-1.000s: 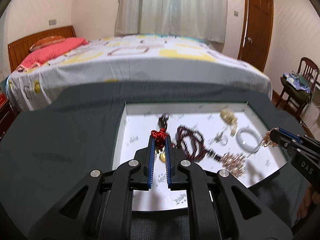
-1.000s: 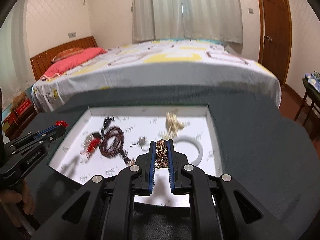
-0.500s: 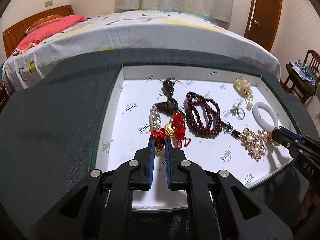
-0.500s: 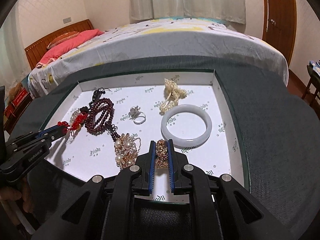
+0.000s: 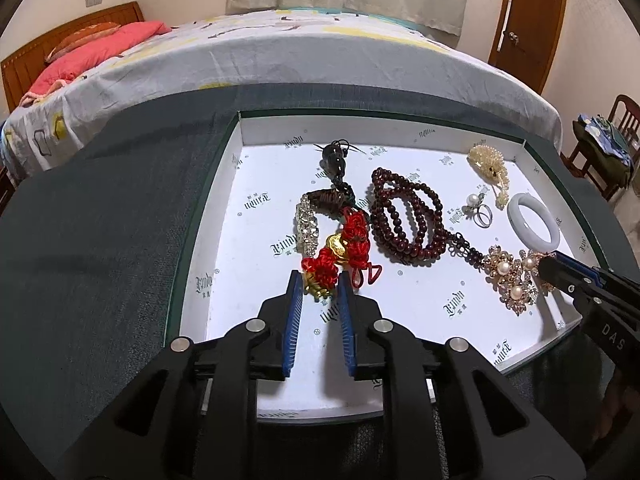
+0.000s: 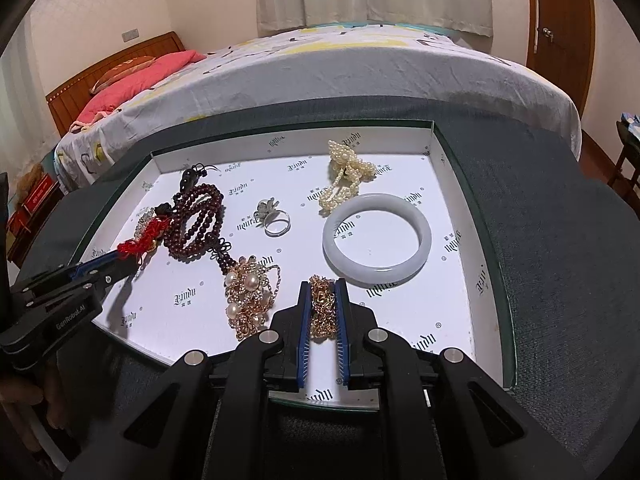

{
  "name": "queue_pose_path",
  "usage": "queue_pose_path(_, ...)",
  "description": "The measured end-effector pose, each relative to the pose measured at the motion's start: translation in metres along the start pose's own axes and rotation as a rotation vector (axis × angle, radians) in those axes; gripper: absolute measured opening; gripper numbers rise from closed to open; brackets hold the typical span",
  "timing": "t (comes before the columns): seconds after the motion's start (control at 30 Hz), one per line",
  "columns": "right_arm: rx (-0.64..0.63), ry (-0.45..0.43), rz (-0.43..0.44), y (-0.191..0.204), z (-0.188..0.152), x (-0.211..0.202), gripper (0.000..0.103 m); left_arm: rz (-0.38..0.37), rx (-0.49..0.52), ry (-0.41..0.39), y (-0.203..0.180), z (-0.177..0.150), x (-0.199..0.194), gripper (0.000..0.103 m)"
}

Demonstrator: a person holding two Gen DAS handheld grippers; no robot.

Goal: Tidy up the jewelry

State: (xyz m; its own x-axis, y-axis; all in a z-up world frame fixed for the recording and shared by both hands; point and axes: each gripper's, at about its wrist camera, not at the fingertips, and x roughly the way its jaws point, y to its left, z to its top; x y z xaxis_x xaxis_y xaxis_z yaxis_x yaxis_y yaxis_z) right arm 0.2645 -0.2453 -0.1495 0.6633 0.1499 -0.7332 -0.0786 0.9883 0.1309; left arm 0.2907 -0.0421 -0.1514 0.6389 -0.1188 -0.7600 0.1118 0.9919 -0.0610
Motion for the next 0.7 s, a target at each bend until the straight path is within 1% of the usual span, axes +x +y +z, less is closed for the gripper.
queue_pose_path(0.03, -0.001, 0.001, -0.001, 0.0, 0.0, 0.0, 0.013, 0.001, 0.0, 0.001, 0.0, 0.0, 0.0, 0.024)
queue_pose_path(0.07, -0.002, 0.002, -0.001, 0.0, 0.001, 0.0, 0.013, -0.001, 0.0, 0.0, 0.0, -0.001, 0.0, 0.03)
queue_pose_path(0.1, -0.002, 0.003, -0.001, 0.0, 0.001, 0.0, 0.014, -0.004, 0.0, -0.001, -0.001, -0.001, -0.001, 0.031)
queue_pose_path(0.17, 0.0, 0.002, -0.001, 0.0, 0.001, 0.0, 0.014, -0.007, 0.008, -0.003, -0.002, -0.003, -0.003, 0.037)
queue_pose_path(0.2, 0.002, 0.002, -0.001, 0.0, 0.001, 0.0, 0.018, -0.011, 0.013, -0.005, -0.004, -0.003, -0.004, 0.039)
queue_pose_path(0.23, 0.007, -0.002, -0.001, 0.0, 0.001, -0.002, 0.033, -0.014, 0.016, -0.008, -0.005, -0.004, -0.006, 0.043)
queue_pose_path(0.3, 0.015, -0.017, -0.002, 0.0, 0.001, -0.006, 0.051, -0.012, 0.022, -0.019, -0.008, -0.005, -0.01, 0.055)
queue_pose_path(0.33, 0.017, -0.023, -0.006, 0.0, 0.0, -0.008, 0.051, -0.003, 0.022, -0.031, -0.009, -0.006, -0.014, 0.064)
queue_pose_path(0.5, 0.022, -0.031, -0.005, 0.001, 0.002, -0.017, 0.052, -0.01, 0.007, -0.024, -0.006, -0.006, -0.02, 0.065)
queue_pose_path(0.6, 0.023, -0.04, -0.006, 0.002, 0.003, -0.026, 0.052, -0.002, 0.003, -0.041, -0.005, -0.006, -0.031, 0.069)
queue_pose_path(0.7, 0.019, -0.065, -0.013, 0.007, 0.002, -0.043, 0.059, 0.005, 0.002, -0.071, -0.005, -0.008, -0.049, 0.073)
